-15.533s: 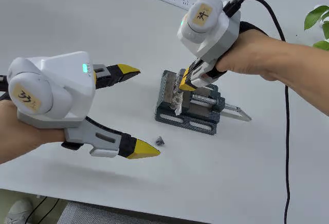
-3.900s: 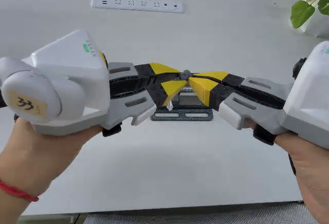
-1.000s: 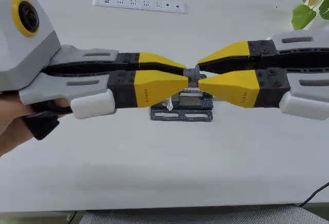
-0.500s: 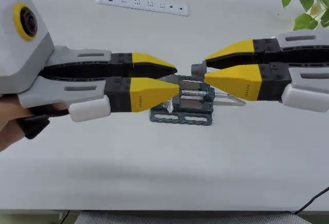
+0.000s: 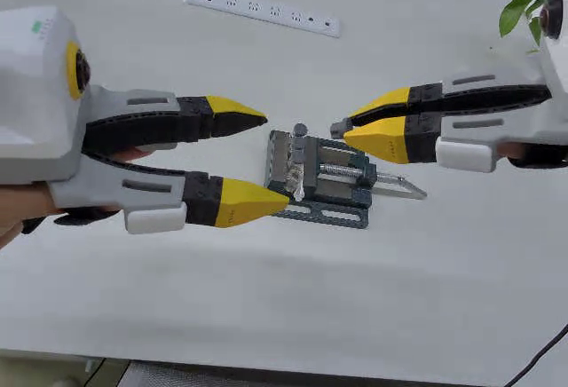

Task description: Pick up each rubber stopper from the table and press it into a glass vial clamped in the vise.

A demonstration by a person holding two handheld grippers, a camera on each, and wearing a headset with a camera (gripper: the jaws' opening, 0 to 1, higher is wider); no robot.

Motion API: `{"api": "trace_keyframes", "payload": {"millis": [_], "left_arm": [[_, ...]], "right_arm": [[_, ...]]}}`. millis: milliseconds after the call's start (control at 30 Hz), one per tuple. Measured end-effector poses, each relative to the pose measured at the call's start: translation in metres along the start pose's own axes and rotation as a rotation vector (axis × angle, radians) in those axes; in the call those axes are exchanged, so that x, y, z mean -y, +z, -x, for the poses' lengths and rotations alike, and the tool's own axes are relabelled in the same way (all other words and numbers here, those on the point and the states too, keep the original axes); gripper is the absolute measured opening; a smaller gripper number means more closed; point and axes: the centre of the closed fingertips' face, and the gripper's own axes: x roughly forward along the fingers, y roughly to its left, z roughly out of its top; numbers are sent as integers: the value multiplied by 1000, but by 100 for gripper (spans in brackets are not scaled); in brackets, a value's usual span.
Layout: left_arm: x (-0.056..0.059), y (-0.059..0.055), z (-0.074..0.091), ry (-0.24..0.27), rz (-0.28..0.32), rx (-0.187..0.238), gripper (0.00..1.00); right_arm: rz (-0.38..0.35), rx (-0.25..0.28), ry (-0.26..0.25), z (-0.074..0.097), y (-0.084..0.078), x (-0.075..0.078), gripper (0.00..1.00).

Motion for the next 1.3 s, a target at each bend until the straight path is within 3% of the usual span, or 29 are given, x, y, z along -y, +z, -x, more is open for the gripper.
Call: {"api": "trace_keyframes", "payload": {"millis": [200, 533, 733, 967, 1300], "left_arm": [[-11, -28, -2, 43, -37, -72, 69], [-26, -66, -4, 84, -92, -164, 89], [-29, -78, -6, 88, -113, -164, 99], [-30, -84, -5, 90, -106, -164, 99], [-33, -90, -2, 94, -97, -169, 99]], "right_arm": [[67, -170, -20, -22, -18, 19, 6], [124, -352, -1, -54, -43, 37, 6], [126, -444, -1, -72, -66, 49, 6], [151, -539, 1, -88, -89, 59, 6], [160, -602, 0, -97, -102, 67, 6]]}}
